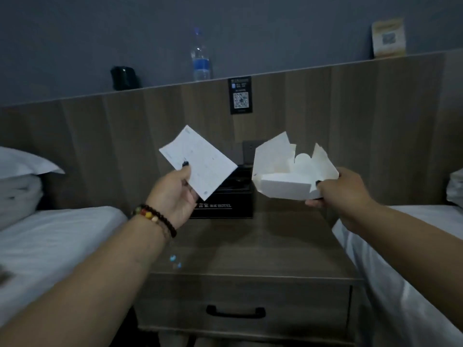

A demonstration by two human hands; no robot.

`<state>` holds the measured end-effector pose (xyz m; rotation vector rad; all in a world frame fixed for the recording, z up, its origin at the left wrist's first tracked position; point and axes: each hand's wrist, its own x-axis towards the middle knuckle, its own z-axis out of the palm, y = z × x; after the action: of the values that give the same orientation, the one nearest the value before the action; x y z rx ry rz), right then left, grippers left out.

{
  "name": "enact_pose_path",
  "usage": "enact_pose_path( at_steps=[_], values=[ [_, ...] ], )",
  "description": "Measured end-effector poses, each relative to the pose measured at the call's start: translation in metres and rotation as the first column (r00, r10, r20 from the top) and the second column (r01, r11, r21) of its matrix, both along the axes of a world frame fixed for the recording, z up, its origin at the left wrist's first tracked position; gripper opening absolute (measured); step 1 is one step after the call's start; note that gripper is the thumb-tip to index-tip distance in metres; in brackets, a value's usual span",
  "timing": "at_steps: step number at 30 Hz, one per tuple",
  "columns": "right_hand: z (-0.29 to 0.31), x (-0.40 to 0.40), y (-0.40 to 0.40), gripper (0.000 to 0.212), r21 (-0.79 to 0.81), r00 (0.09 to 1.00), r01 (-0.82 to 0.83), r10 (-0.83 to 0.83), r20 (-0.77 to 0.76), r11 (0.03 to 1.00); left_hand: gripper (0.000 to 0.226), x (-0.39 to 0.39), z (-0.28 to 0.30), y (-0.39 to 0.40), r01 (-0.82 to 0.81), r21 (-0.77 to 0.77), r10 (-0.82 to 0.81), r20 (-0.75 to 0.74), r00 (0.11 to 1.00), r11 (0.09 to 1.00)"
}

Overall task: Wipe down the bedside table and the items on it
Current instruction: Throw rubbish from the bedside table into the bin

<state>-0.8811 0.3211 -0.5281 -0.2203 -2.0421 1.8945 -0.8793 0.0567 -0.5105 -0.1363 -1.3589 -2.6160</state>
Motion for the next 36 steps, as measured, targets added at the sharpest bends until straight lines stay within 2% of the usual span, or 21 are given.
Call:
enact_pose_path(
  at_steps=[4,8,10,13,15,17,20,21,23,24,29,31,33,36],
  values=[
    [-0.021,0.043,-0.041,0.042,-0.071,0.994,-0.107,0.107,-0.007,0.992,0.027,0.063,-0.027,-0.029,0.003,0.143,-0.012,0.058,0.998,0.99],
    [-0.049,0.08,-0.088,0.035,-0.036,0.989,-0.142,0.141,-0.035,0.989,0.027,0.09,-0.039,-0.04,0.029,0.225,-0.052,0.097,0.994,0.974],
    [-0.06,0.094,-0.11,0.047,-0.032,0.982,-0.178,0.175,-0.076,0.984,0.03,0.098,-0.039,-0.043,0.076,0.25,-0.107,0.113,0.988,0.965],
    [-0.07,0.109,-0.136,0.082,-0.066,0.949,-0.298,0.287,-0.132,0.952,0.035,0.107,-0.04,-0.046,0.163,0.259,-0.201,0.124,0.972,0.952],
    [-0.072,0.118,-0.147,0.097,0.047,0.914,-0.359,0.361,-0.184,0.932,0.034,0.112,-0.042,-0.049,0.177,0.271,-0.218,0.131,0.967,0.946],
    [-0.07,0.124,-0.152,0.103,0.192,0.891,-0.365,0.401,-0.211,0.911,0.035,0.118,-0.045,-0.055,0.213,0.245,-0.249,0.128,0.96,0.946],
    [-0.07,0.127,-0.152,0.09,0.264,0.871,-0.419,0.467,-0.155,0.869,0.061,0.127,-0.057,-0.061,0.254,0.189,-0.287,0.176,0.942,0.949],
    [-0.069,0.128,-0.153,0.082,0.264,0.867,-0.433,0.479,-0.141,0.862,0.054,0.127,-0.062,-0.06,0.253,0.163,-0.285,0.221,0.933,0.954],
    [-0.07,0.129,-0.156,0.071,0.221,0.868,-0.446,0.48,-0.131,0.867,0.027,0.126,-0.066,-0.057,0.223,0.104,-0.245,0.322,0.915,0.969],
    [-0.072,0.13,-0.157,0.068,0.18,0.873,-0.451,0.474,-0.114,0.874,0.026,0.124,-0.067,-0.056,0.223,0.075,-0.235,0.356,0.904,0.972],
    [-0.079,0.134,-0.146,0.065,-0.042,0.871,-0.489,0.49,0.02,0.871,0.025,0.113,-0.052,-0.058,0.328,-0.048,-0.276,0.433,0.858,0.944],
    [-0.079,0.135,-0.14,0.065,-0.152,0.858,-0.503,0.512,0.027,0.851,0.023,0.111,-0.041,-0.053,0.359,-0.068,-0.295,0.44,0.848,0.931],
    [-0.076,0.135,-0.134,0.065,-0.194,0.854,-0.51,0.521,0.007,0.838,0.022,0.109,-0.03,-0.048,0.381,-0.081,-0.311,0.437,0.844,0.921],
    [-0.075,0.134,-0.128,0.067,-0.221,0.849,-0.517,0.528,-0.011,0.827,0.044,0.102,-0.021,-0.049,0.446,0.008,-0.41,0.407,0.816,0.895]
  ],
)
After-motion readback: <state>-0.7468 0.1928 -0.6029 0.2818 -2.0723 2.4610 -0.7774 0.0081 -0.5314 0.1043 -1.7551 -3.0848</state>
